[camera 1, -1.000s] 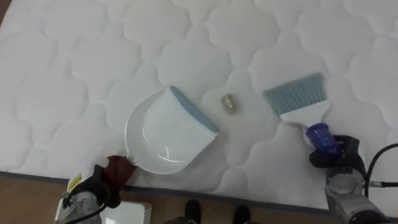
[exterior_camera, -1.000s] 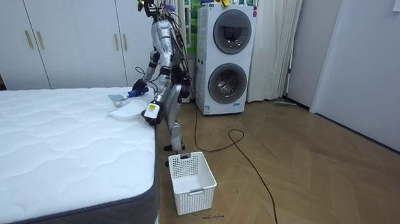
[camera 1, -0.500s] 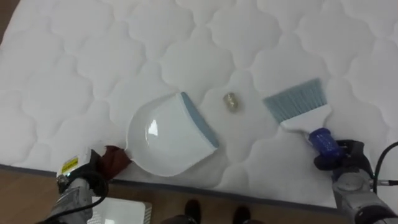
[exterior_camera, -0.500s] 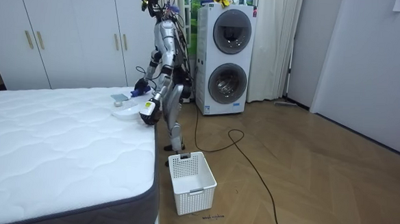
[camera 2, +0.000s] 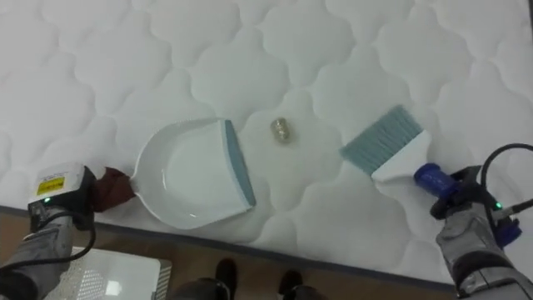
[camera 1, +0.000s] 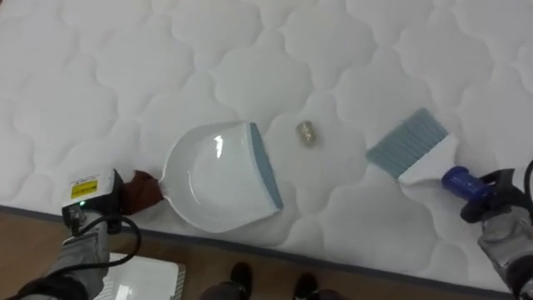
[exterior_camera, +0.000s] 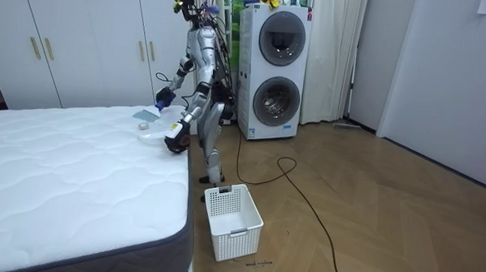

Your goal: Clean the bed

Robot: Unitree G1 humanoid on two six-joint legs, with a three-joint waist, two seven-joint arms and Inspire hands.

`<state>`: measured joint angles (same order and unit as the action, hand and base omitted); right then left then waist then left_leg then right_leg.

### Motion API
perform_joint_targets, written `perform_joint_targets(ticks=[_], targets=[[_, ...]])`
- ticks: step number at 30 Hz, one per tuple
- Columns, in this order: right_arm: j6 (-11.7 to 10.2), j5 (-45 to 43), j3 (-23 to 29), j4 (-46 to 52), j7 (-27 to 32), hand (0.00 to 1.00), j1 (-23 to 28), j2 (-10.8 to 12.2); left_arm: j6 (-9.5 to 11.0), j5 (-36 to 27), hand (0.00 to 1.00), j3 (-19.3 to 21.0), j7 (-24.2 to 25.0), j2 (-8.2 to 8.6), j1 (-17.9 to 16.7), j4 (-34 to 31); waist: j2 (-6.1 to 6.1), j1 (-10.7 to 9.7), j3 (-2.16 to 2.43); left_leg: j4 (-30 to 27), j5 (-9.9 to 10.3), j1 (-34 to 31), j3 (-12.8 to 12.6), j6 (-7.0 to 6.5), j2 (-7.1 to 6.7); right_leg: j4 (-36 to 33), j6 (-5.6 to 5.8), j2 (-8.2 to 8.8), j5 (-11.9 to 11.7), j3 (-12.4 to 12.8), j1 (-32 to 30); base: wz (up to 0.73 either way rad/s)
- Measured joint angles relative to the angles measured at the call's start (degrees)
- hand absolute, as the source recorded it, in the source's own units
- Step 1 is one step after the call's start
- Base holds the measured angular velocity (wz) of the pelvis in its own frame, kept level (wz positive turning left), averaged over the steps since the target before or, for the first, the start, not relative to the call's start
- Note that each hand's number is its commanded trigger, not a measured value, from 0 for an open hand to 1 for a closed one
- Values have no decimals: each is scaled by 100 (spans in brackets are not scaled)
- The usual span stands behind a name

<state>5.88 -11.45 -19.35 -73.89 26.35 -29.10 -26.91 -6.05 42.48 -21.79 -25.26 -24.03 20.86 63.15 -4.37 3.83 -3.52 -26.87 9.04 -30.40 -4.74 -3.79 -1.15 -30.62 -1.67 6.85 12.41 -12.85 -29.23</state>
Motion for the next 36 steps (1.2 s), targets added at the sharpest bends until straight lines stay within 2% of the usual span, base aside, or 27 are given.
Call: perform_joint_targets(ticks=[3, 6, 8, 9, 12, 14, 19, 24, 28, 30, 33, 36], targets=[[154, -269, -275, -21, -6, 100, -98, -114, -104, 43, 100, -79, -89, -43, 37, 2, -57, 85, 0, 13, 0, 0, -28, 2, 34, -3, -21, -2, -36, 2, -14, -8], [200, -788, -498, -12, -40, 100, -262, -327, -195, 102, 100, -103, -171, -52, 87, 2, -109, 129, -13, 30, -3, -2, -50, 7, 48, -9, -32, -7, -42, -1, -35, -4], [250, -1418, -587, 65, -46, 100, -358, -469, -239, 102, 100, -102, -180, -87, 106, -16, -155, 127, -25, 13, 2, -33, -61, 19, 68, 5, -41, -31, -47, 16, -50, -2], [251, -1844, -608, 111, -51, 100, -421, -512, -238, 109, 100, -102, -180, -158, 112, -46, -184, 132, -23, -7, 8, -72, -60, 30, 86, 14, -55, -45, -55, 4, -79, -5], [303, -2624, -687, 116, -58, 100, -691, -519, -253, 239, 100, -93, -186, -348, 127, -132, -275, 157, -32, -52, 30, -106, -69, 65, 170, 97, -100, -108, -113, -41, -73, -11], [320, -2975, -720, 145, -58, 100, -847, -539, -268, 318, 100, -90, -213, -402, 164, -132, -320, 158, -47, -51, 28, -108, -70, 75, 185, 99, -113, -99, -120, -125, -69, -2], [548, -3808, -1086, 556, -92, 100, -988, -617, -286, 359, 100, -103, -268, -405, 199, -136, -412, 249, -52, -37, 28, -100, -74, 80, 190, 112, -116, -101, -121, -142, -60, 0], [663, -4431, -1514, 880, -107, 100, -1045, -653, -355, 433, 100, -104, -280, -425, 202, -167, -607, 337, -56, 62, 23, -37, -64, 89, 193, 226, -121, -101, -129, -227, 38, 1], [673, -4754, -1616, 1046, -123, 100, -1079, -662, -357, 439, 100, -105, -282, -439, 203, -227, -638, 376, -64, 52, 23, -58, -13, 89, 198, 327, -111, -111, -166, -313, 88, 4], [689, -4782, -1700, 1188, -155, 100, -1082, -663, -357, 442, 100, -105, -282, -440, 203, -242, -649, 404, -62, 62, 24, -55, 10, 90, 211, 408, -104, -174, -193, -325, 125, 0], [739, -4958, -1838, 1434, -239, 100, -1092, -662, -357, 445, 100, -100, -345, -463, 204, -270, -708, 489, -92, 62, 44, -57, 10, 121, 250, 464, -124, -191, -211, -364, 144, -4], [739, -5021, -1885, 1603, -324, 100, -1103, -662, -355, 447, 100, -101, -419, -471, 190, -294, -711, 553, -94, 74, 52, -56, 19, 136, 295, 589, -148, -242, -260, -390, 192, -2]])
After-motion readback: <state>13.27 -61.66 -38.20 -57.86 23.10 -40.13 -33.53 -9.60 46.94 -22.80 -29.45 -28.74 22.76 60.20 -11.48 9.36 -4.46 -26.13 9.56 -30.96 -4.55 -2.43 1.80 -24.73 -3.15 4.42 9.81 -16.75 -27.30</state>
